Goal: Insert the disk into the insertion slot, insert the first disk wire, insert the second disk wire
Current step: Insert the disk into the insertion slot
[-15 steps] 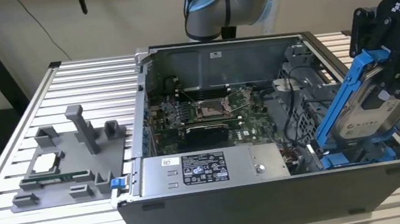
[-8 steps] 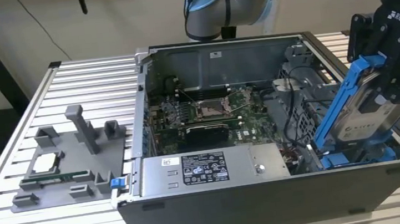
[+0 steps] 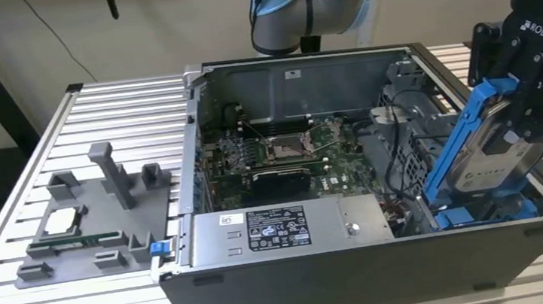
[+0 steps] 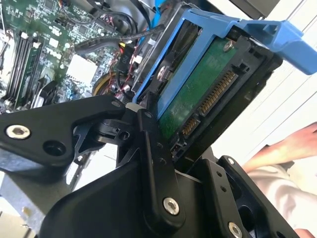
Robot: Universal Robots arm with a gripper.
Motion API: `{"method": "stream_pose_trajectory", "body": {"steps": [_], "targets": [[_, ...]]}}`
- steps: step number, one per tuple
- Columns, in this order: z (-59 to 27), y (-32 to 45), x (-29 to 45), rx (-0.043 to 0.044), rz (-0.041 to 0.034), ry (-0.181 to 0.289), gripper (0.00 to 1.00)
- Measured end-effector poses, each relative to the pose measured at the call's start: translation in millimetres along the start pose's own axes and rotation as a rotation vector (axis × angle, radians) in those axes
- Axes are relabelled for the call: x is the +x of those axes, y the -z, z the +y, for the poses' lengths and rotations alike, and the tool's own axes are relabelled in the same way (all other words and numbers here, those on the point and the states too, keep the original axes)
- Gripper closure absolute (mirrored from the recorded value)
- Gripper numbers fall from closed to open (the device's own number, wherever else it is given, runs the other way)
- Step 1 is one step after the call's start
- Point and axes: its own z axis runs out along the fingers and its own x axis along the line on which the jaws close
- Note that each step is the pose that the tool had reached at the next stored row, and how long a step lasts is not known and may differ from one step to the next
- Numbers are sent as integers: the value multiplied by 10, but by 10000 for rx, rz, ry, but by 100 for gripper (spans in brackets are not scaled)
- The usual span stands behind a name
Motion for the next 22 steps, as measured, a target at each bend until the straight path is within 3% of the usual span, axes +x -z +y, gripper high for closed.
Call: {"method": "stream_pose_trajectory", "body": {"steps": [22], "targets": [[-28,-201,-3,0,-30,-17,100]]}}
